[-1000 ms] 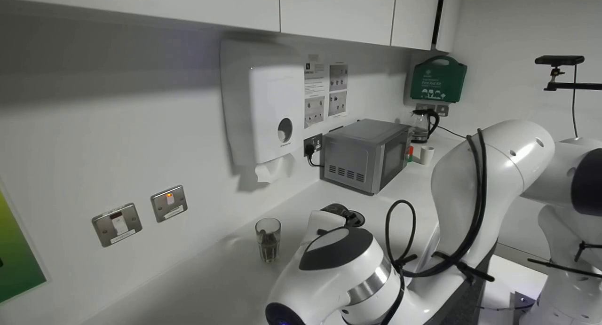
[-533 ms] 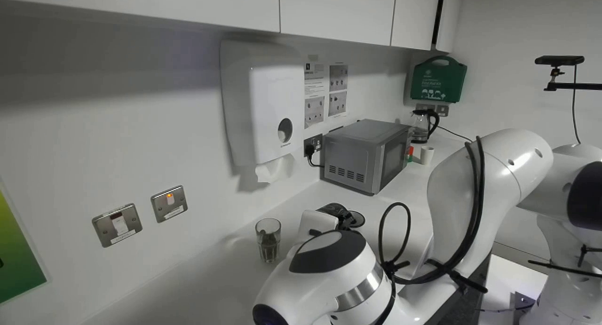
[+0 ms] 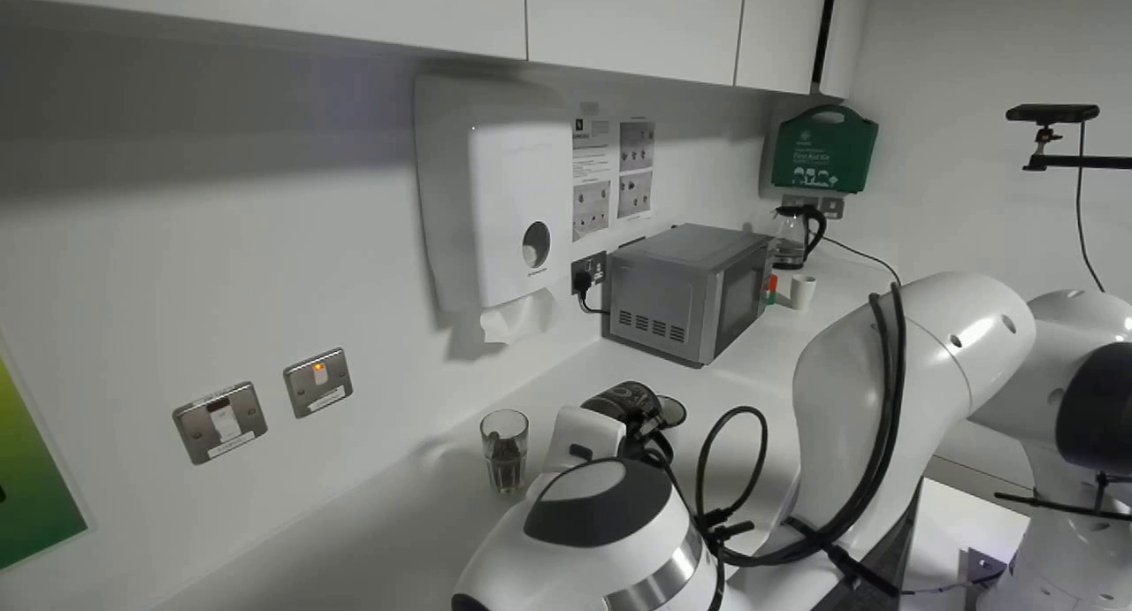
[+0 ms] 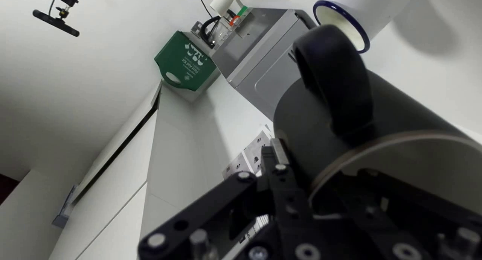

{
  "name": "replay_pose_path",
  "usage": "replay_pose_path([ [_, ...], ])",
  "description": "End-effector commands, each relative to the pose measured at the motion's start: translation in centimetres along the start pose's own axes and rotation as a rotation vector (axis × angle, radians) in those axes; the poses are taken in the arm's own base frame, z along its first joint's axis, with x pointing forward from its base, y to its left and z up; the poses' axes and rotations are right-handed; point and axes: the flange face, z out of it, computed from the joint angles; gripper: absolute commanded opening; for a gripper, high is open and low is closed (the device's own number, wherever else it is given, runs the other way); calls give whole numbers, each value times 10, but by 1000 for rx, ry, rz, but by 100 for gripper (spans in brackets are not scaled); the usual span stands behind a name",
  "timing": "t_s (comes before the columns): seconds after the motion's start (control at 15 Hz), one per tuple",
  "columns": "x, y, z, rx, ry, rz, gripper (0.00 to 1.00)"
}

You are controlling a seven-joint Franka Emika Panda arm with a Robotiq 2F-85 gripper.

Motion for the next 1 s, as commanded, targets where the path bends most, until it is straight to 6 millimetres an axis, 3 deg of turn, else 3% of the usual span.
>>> replay_pose_path([
  [0.0,10,5,-4,-70,5,1,2],
  [0.93,8,-5,-8,-169,31,-18,2],
])
